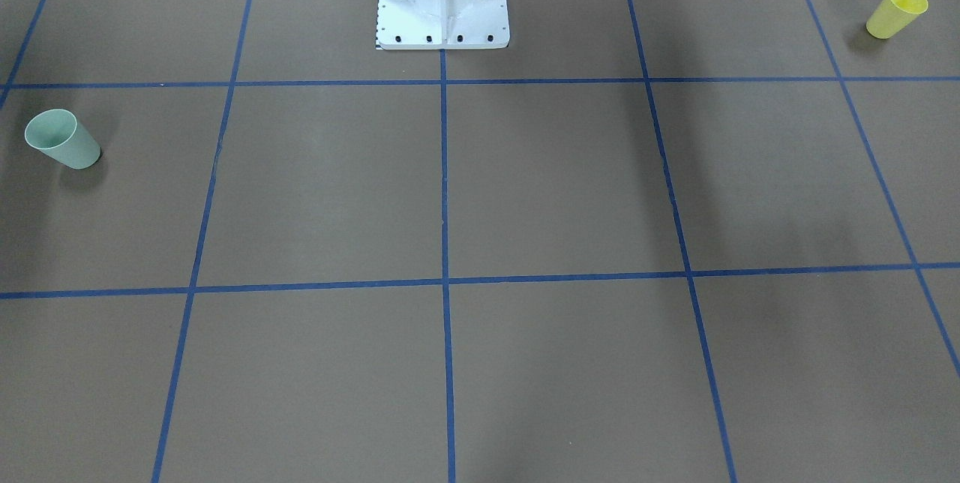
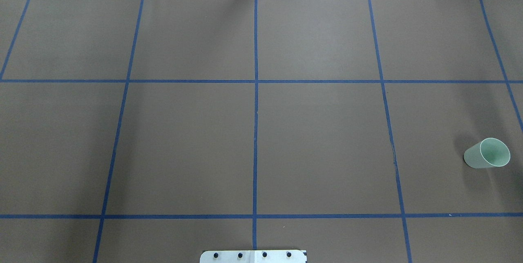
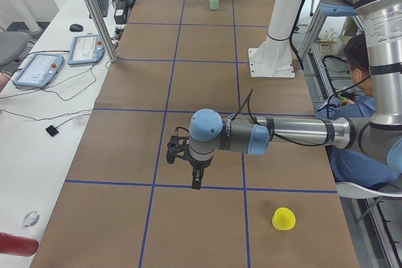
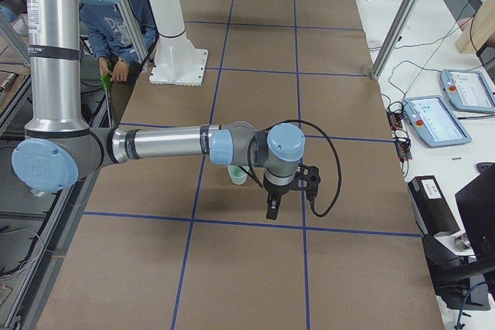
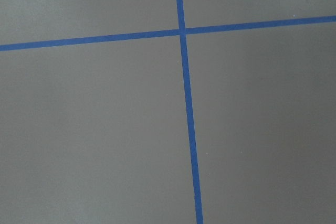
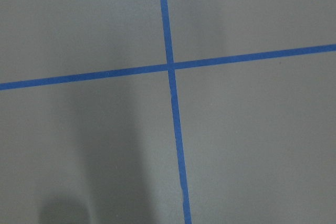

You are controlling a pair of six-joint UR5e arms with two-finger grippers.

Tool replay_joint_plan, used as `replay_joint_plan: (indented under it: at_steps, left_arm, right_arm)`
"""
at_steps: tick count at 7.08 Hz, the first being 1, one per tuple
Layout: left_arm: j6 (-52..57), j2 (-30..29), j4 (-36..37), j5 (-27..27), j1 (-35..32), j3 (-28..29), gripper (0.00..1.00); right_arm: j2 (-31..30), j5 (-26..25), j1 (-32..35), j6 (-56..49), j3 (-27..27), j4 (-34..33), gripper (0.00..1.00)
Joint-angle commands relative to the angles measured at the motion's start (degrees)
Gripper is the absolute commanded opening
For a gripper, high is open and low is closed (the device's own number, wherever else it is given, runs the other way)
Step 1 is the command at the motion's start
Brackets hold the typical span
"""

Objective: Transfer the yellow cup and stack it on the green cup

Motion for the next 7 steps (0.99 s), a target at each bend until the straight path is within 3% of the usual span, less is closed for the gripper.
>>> replay_joint_plan:
  at_steps: [1, 7]
  left_arm:
    - [-0.1, 0.2, 0.0, 0.0, 0.0, -0.1, 1.0]
    - [0.1, 3.2, -3.1, -0.5, -0.1, -1.1, 1.0]
  right_arm:
    - [-2.6, -1.5, 0.0, -0.6, 3.2, -3.9, 1.0]
    - [-2.3, -1.4, -0.1, -0.5, 3.6, -4.0, 1.0]
